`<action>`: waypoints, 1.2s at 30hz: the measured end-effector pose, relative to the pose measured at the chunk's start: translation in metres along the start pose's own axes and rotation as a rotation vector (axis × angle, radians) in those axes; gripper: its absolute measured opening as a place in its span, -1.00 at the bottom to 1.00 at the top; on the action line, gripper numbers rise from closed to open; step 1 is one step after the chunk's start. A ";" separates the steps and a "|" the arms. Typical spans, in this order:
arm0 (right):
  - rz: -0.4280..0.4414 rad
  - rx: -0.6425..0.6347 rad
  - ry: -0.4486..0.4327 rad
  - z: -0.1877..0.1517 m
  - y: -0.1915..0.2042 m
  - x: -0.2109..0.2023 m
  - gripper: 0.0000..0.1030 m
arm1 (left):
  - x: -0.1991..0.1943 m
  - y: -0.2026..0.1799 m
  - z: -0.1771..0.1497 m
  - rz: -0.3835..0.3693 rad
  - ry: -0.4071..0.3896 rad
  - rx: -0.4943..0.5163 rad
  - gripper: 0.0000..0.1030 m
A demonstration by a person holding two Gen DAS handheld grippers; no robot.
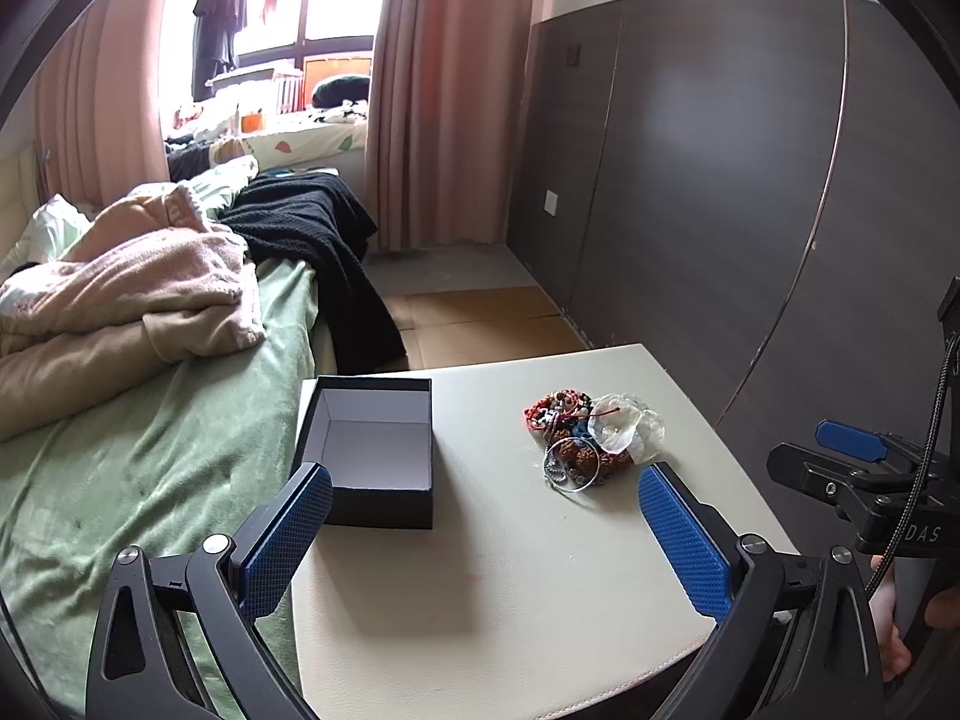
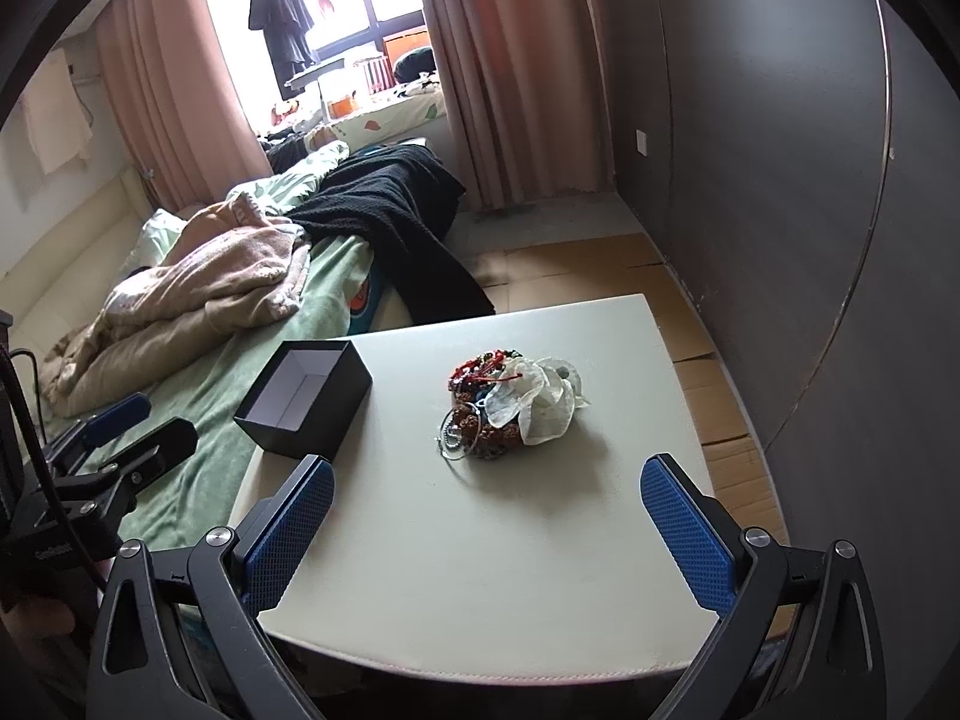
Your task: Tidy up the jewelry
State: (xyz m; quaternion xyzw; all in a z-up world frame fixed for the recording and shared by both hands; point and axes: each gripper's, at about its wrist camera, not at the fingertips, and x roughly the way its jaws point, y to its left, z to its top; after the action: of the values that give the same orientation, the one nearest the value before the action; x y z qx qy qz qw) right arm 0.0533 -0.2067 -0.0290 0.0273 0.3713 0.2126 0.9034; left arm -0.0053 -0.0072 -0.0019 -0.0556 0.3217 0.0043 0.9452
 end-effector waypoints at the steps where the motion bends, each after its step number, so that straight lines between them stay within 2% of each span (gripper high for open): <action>1: -0.001 0.002 0.000 0.000 0.000 0.000 1.00 | 0.000 0.000 0.000 0.000 -0.001 -0.001 0.98; 36: -0.008 -0.026 -0.026 0.001 0.011 -0.008 1.00 | 0.000 0.007 0.000 -0.013 -0.008 -0.022 0.98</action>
State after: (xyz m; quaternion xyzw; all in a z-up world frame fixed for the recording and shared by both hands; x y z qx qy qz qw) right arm 0.0445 -0.2003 -0.0209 0.0167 0.3568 0.2134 0.9093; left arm -0.0052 -0.0004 -0.0029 -0.0680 0.3176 0.0021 0.9458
